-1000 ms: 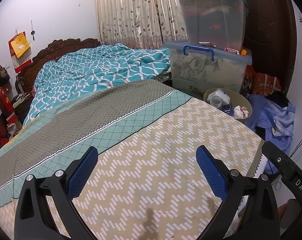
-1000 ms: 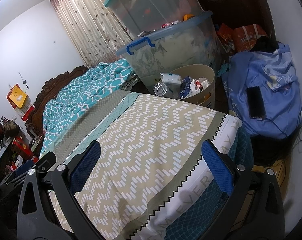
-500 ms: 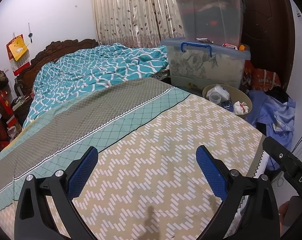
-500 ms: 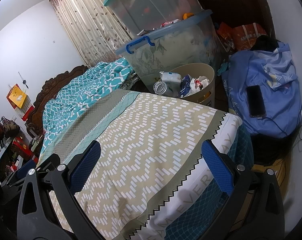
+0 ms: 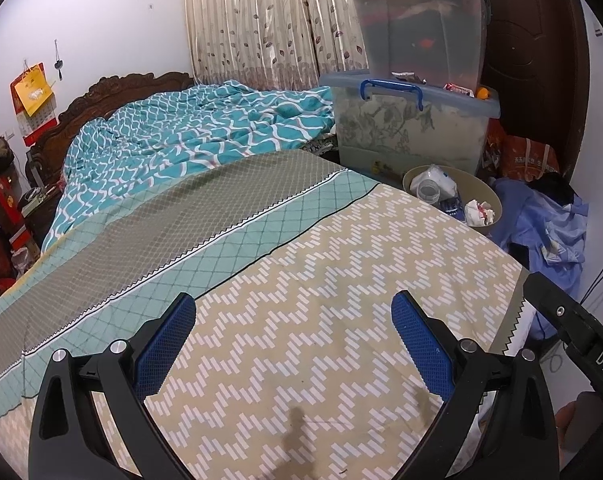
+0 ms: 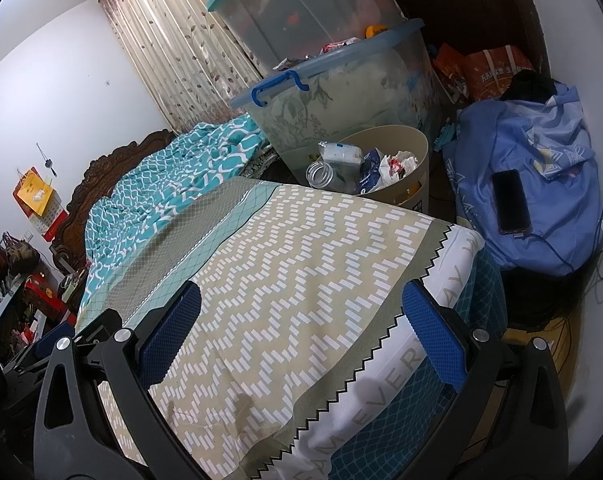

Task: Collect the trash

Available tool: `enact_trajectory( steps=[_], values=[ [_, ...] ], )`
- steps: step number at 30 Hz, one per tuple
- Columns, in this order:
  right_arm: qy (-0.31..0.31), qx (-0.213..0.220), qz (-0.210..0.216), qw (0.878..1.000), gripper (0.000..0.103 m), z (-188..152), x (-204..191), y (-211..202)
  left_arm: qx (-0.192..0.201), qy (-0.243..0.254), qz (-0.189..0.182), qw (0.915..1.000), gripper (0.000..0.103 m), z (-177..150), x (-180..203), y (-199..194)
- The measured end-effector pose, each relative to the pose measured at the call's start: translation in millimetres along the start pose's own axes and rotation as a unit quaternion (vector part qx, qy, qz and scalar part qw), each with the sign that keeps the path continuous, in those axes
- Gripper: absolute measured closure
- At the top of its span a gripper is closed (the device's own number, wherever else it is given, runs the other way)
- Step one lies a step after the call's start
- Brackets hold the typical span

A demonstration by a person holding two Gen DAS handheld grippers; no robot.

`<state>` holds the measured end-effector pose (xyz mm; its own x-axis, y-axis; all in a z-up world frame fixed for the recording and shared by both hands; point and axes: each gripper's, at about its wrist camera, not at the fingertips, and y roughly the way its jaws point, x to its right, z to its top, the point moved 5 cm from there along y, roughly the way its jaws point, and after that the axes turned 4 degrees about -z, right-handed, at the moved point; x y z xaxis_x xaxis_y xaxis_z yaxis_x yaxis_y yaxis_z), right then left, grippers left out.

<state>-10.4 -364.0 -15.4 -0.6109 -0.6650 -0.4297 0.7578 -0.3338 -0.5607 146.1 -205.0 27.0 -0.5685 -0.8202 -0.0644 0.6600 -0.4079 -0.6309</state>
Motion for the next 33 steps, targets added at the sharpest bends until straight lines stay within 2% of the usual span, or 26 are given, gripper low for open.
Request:
enact_trajectory(
  steps=[33],
  values=[
    [0.0, 0.0, 0.0, 1.0, 0.003, -3.5, 1.1, -0.2, 0.003, -0.011, -0.016, 0.9998, 0.009, 3.3, -6.1, -3.9]
  ],
)
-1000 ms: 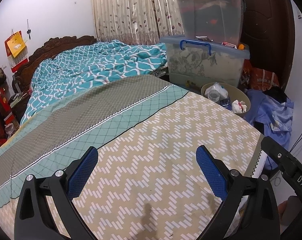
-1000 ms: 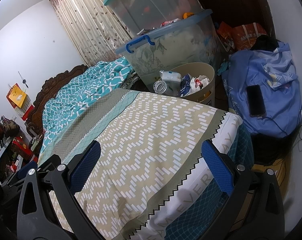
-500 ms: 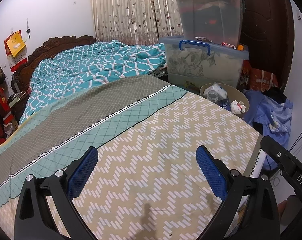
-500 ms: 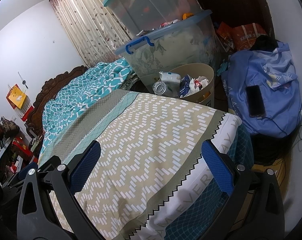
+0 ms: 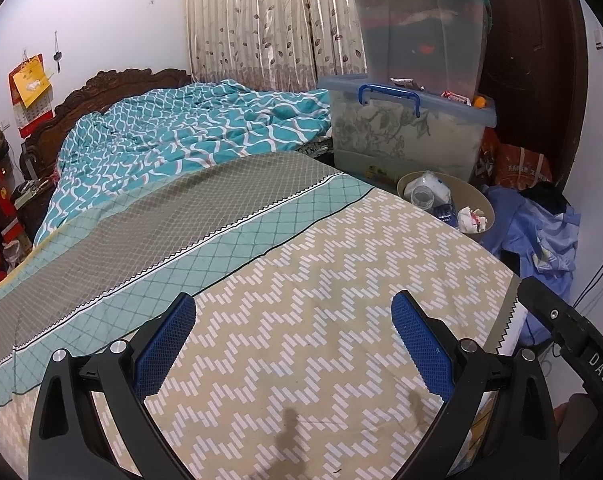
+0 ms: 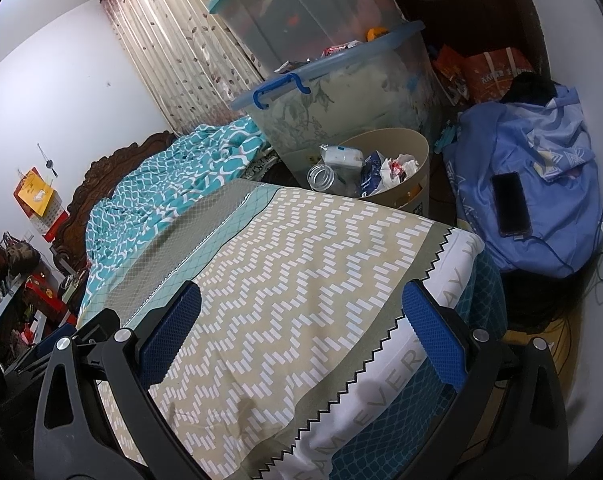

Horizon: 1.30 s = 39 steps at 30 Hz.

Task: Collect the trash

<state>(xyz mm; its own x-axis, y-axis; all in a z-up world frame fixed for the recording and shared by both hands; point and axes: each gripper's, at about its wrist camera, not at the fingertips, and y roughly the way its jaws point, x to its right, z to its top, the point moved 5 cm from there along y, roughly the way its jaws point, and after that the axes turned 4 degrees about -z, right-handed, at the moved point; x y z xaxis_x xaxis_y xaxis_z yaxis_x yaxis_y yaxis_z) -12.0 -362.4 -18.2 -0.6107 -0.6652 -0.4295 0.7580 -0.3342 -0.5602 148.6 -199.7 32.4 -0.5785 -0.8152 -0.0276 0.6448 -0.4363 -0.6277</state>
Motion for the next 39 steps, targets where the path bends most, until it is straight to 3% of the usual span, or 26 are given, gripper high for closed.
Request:
enact_trajectory(
  steps=[39],
  values=[
    [0.0, 0.001, 0.0, 1.0, 0.003, -2.0, -1.3, -1.1, 0.006, 0.005, -0.006, 1.0, 0.009, -0.2, 0.8, -3.6]
  ],
)
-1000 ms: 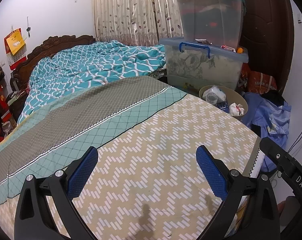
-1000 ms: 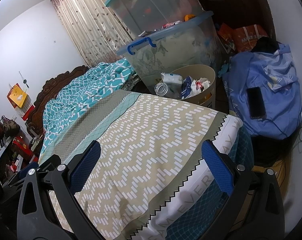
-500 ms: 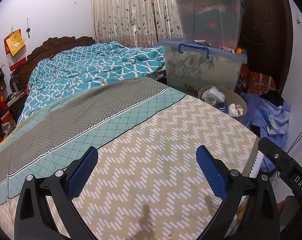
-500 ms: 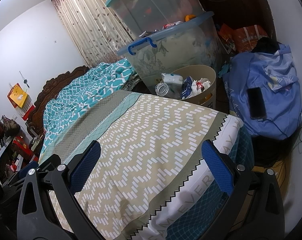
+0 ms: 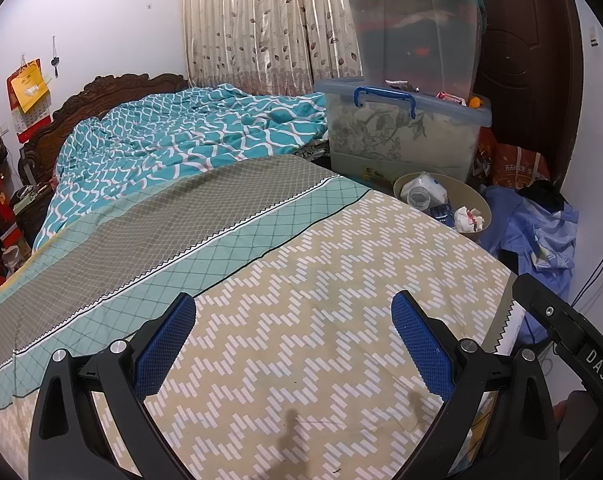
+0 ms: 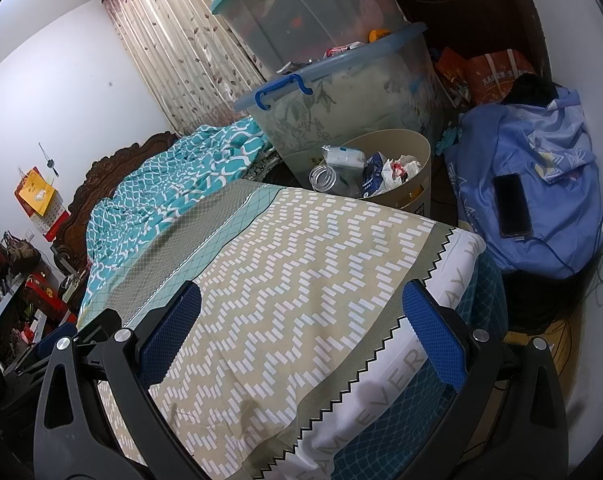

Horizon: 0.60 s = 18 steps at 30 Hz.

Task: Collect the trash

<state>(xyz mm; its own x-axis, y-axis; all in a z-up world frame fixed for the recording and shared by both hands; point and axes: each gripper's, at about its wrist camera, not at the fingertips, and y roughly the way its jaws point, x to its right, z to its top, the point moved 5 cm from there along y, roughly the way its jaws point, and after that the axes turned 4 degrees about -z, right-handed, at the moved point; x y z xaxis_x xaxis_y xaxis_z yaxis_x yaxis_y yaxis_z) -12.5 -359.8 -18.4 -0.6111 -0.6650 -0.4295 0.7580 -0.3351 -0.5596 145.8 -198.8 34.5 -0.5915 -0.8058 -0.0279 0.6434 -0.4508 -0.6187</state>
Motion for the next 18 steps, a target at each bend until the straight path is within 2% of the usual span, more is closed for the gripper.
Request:
enact_trajectory(
  steps=[18],
  values=[
    [0.001, 0.0, 0.0, 1.0, 0.004, 1.0, -1.4, 0.2, 0.003, 0.006, 0.009, 0.9999, 0.009, -1.6, -2.5, 1.4]
  ],
)
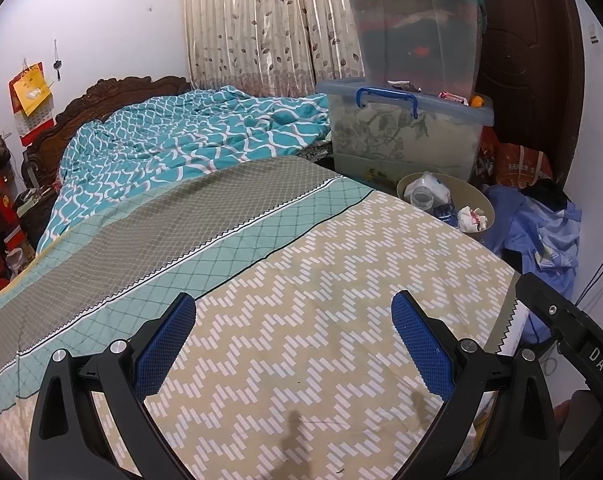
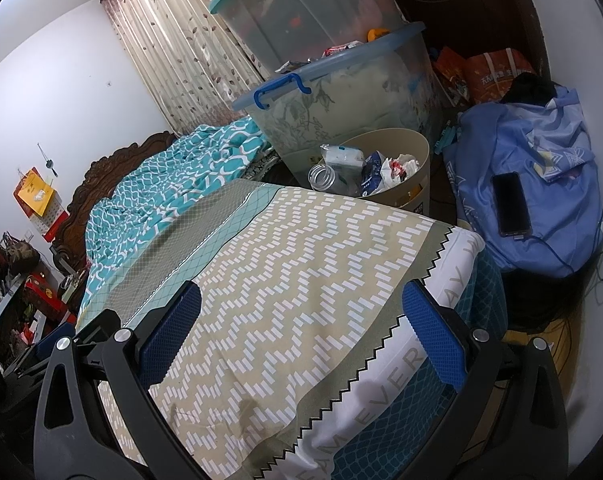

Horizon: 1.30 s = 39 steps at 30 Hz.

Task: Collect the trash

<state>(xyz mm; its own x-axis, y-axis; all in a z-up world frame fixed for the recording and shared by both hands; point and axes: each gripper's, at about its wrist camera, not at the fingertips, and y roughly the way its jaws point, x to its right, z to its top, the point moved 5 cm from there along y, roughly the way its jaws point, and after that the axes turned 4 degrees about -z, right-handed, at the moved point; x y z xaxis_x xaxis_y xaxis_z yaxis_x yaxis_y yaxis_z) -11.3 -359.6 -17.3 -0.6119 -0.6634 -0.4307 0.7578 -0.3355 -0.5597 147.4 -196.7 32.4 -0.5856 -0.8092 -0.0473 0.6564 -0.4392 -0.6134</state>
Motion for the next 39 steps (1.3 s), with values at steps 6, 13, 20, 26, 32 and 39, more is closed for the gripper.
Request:
enact_trajectory(
  steps=[6, 13, 20, 26, 32, 39],
  values=[
    [0.0, 0.0, 0.0, 1.0, 0.003, 0, 0, 0, -0.004, -0.001, 0.008, 1.0, 0.009, -1, -3, 3],
    [0.0, 0.0, 0.0, 1.0, 0.003, 0, -1, -1, -0.002, 0.001, 0.012, 0.9999, 0.009, -2, -4, 2],
    [0.0, -0.001, 0.001, 1.0, 0.003, -1, -1, 0, 0.0, 0.001, 0.013, 0.9999, 0.009, -2, -5, 1],
    [0.0, 0.0, 0.0, 1.0, 0.003, 0, -1, 0, 0.001, 0.003, 0.016, 0.9999, 0.009, -3, -7, 0],
    [0.0, 0.0, 0.0, 1.0, 0.003, 0, -1, -1, -0.004, 0.0, 0.024, 0.9997, 0.009, -3, -11, 0],
    [0.0, 0.0, 0.0, 1.0, 0.003, 0, -1, -1, -0.003, -0.006, 0.028, 0.9996, 0.009, -3, -13, -1]
  ],
)
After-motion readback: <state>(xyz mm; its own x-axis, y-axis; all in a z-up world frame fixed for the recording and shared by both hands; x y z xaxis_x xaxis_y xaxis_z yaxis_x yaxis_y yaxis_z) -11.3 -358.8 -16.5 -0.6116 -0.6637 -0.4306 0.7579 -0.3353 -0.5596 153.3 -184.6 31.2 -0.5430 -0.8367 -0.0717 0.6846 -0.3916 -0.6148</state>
